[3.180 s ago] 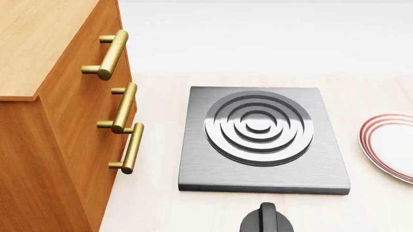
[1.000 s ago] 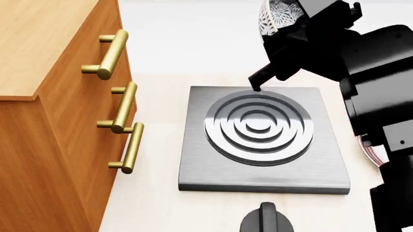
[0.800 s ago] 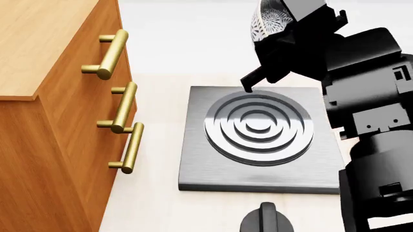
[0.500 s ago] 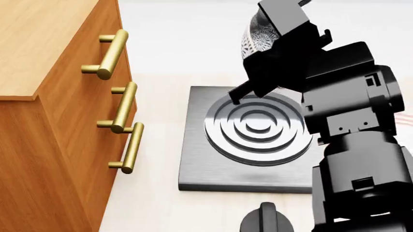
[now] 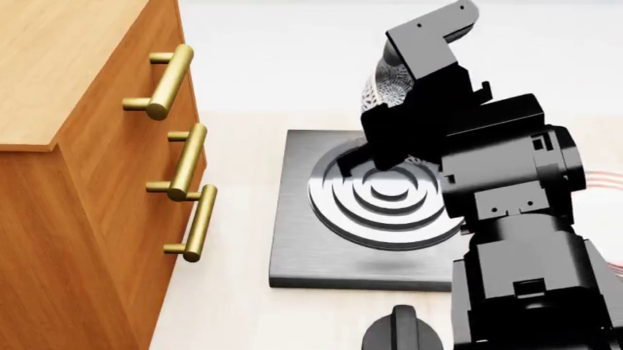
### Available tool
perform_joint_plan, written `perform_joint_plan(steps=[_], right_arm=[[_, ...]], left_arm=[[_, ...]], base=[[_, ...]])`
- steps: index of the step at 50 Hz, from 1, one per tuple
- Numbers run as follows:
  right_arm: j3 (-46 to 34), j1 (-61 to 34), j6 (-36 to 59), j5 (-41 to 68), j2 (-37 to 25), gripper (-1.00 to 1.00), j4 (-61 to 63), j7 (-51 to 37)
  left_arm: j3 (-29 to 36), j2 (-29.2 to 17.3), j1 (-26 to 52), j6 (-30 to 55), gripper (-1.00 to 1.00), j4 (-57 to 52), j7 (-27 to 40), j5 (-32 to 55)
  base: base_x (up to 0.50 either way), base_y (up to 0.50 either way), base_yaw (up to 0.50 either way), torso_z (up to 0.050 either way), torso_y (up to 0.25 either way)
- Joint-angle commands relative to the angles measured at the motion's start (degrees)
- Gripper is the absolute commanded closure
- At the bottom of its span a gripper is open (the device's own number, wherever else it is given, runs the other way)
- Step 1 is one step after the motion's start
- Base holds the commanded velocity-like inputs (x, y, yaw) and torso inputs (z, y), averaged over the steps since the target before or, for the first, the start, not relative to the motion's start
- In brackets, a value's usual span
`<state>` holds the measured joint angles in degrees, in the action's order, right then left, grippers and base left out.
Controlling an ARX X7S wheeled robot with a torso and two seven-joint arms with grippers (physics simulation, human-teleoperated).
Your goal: Put the bowl on the stove.
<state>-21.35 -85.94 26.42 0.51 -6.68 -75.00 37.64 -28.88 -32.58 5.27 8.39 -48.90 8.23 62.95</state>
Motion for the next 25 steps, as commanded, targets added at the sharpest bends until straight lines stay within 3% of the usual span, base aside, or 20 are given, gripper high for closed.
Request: perform_joint_plan(steps=[1,6,13,25], right_arm=[[0.9,0.0,0.5,-0.8,0.3,1.0,0.0,-0.5],[0.5,-0.1,0.7,-0.6,0.4,1.0,0.0,-0.5],[0.2,-0.2,1.1,-0.6,0.5,1.0,0.0,-0.6],[-0.7,-0.4,2.3,-0.7,0.4,1.0,0.0,-1.5]], left_arm=[[0.8,0.4,0.3,0.3,-1.0,0.5,0.8,-2.8],[0.7,0.5,0.3,0.1,-1.0,0.7,1.0,-3.0],[0.9,0.9,0.5,-0.1,-1.0,0.8,1.4,-3.9],[1.2,1.1,0.4,-0.4,-1.0,1.0,1.1,-4.4]], base=[[0.0,0.0,0.0,0.0,0.0],[0.0,0.0,0.0,0.0,-0.027],[0.0,0.0,0.0,0.002,-0.214],[0.0,0.0,0.0,0.0,0.0]])
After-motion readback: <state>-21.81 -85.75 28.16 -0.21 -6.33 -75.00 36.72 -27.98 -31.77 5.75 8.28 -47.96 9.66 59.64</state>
